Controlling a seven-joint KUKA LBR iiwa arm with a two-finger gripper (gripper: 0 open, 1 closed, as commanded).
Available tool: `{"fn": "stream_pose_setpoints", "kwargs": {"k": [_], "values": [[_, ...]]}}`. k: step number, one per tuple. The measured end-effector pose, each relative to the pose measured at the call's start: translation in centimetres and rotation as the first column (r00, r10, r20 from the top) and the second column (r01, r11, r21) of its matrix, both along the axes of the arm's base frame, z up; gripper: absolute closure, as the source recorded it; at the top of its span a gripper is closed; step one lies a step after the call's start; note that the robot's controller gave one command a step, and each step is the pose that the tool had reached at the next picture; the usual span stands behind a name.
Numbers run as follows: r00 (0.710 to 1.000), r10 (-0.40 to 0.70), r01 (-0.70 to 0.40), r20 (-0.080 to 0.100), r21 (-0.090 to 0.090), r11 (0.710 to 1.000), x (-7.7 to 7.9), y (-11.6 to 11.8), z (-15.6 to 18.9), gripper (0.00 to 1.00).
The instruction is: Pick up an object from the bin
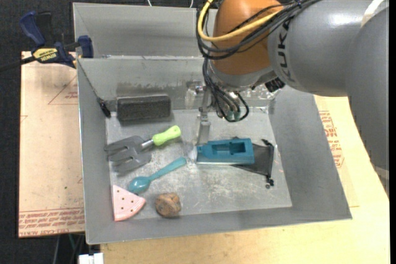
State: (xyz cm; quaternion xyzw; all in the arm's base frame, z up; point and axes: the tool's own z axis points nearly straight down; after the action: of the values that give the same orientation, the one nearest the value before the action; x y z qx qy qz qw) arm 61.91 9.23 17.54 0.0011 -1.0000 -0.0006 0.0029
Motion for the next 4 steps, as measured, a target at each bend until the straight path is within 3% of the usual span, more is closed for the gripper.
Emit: {"fn": "stream_pose_setpoints", "kwargs": {"k": [1,2,3,4], "values": [[1.000,-0.001,0.001,0.005,0.000,1.000,0.1,0.0,0.4,0.00],[0.998,0.061,-0.061,0.011,0.001,0.998,-0.6,1.4,-4.4,0.00],[0.997,0.077,-0.077,0.014,0.002,0.997,-4.6,4.1,-8.7,0.00],[0.984,0.179,-0.179,0.017,0.001,0.984,2.3,2.0,-10.4,1.00]]}}
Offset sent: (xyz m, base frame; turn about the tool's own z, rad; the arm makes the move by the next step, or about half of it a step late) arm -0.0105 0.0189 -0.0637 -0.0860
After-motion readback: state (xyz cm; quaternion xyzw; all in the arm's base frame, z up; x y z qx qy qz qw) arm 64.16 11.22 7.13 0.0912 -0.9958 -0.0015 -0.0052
